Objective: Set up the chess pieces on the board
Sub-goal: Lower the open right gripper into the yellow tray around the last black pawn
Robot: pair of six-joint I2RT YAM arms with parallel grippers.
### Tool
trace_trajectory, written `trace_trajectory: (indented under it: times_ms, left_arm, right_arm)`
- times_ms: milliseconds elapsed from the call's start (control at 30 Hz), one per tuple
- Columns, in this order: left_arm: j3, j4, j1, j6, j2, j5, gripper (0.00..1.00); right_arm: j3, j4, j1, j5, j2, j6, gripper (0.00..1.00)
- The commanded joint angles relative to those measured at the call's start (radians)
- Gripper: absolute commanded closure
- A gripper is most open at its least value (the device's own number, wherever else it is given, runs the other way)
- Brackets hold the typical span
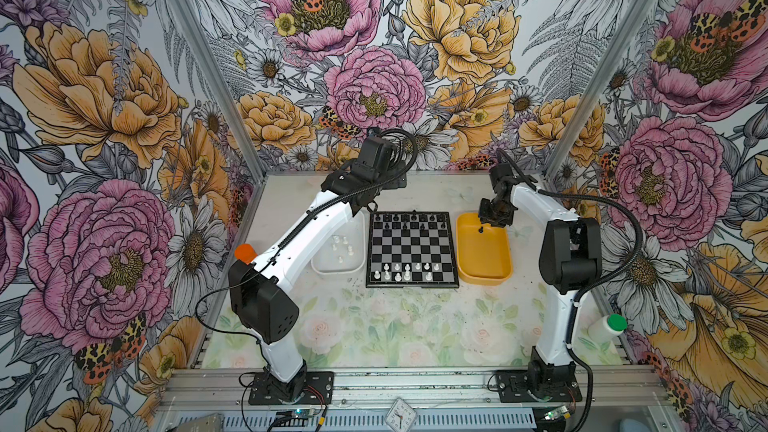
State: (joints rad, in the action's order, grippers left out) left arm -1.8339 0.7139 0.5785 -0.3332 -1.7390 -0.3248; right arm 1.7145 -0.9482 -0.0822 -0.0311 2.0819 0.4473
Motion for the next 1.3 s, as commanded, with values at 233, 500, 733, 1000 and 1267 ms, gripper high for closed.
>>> trace_trajectory:
  times_ms: [233,500,733,1000,1267]
  left_arm:
    - [0.013,-0.013,-0.031,0.026,0.018,0.046,0.05]
    - [0.014,-0.013,-0.054,0.039,0.025,0.061,0.04]
    - [0.022,-0.013,-0.061,0.041,0.035,0.064,0.04]
    - [0.036,-0.014,-0.068,0.044,0.051,0.058,0.04]
    - [0.050,-0.014,-0.069,0.039,0.063,0.049,0.04]
  right_arm:
    - [0.058,0.008,-0.017,0.012,0.071,0.005,0.67]
    - [0.074,0.008,-0.020,0.022,0.100,0.009,0.72]
    - [0.074,0.008,-0.020,0.024,0.119,0.007,0.74]
    - [0.079,0.008,-0.020,0.023,0.133,0.004,0.79]
    - [0.090,0.008,-0.020,0.024,0.148,-0.004,0.80]
